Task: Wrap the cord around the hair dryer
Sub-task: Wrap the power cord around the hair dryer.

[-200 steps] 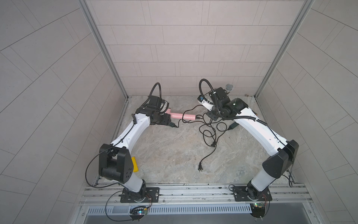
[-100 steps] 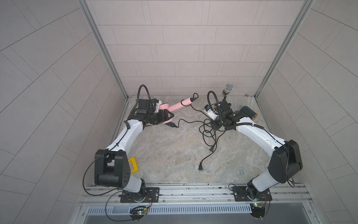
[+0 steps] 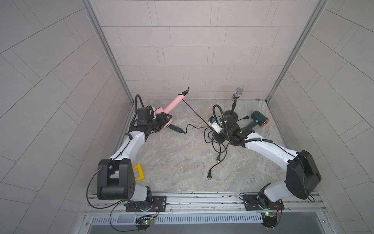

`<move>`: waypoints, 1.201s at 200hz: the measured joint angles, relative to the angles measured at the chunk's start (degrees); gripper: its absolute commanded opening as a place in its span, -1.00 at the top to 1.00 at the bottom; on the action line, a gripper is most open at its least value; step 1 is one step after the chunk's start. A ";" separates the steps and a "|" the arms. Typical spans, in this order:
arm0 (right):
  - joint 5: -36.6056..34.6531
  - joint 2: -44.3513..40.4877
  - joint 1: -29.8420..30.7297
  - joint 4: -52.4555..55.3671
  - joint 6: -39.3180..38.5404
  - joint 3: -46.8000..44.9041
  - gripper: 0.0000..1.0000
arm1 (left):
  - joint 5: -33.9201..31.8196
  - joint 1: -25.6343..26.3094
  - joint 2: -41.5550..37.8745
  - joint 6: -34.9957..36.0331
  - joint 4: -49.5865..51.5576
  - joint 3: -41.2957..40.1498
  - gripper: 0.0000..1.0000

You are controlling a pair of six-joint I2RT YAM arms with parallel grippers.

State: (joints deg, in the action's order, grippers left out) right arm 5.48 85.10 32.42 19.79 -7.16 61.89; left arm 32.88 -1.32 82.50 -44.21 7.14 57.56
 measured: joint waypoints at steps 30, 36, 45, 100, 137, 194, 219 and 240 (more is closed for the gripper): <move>-5.18 -0.96 4.70 4.00 -1.07 0.55 1.00 | -9.99 0.07 0.02 6.03 8.68 3.17 1.00; -6.05 -1.33 5.68 4.98 -1.40 0.85 1.00 | -12.00 0.09 0.04 7.17 10.03 3.82 1.00; -7.28 -2.05 7.30 6.54 -1.88 1.42 1.00 | -14.67 0.11 0.04 8.81 11.63 4.70 1.00; -11.78 -4.22 14.03 17.33 -6.03 8.22 1.00 | -32.83 4.57 0.79 17.35 19.21 10.25 1.00; -12.41 -3.74 14.95 23.15 -9.40 15.89 1.00 | -44.24 9.88 0.74 21.24 20.68 11.61 1.00; -14.84 2.16 14.19 27.08 -16.83 27.36 1.00 | -49.68 17.29 -0.72 33.16 23.89 11.61 1.00; -15.96 4.94 12.00 27.41 -19.47 32.00 1.00 | -48.70 19.47 -1.14 38.16 27.02 11.72 1.00; -17.33 7.85 8.90 27.58 -21.35 36.52 1.00 | -46.14 20.48 -1.16 41.75 30.47 11.74 1.00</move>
State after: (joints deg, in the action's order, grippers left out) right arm -11.86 92.95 41.32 47.37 -28.51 98.41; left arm -13.26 19.16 81.34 -2.46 37.60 69.30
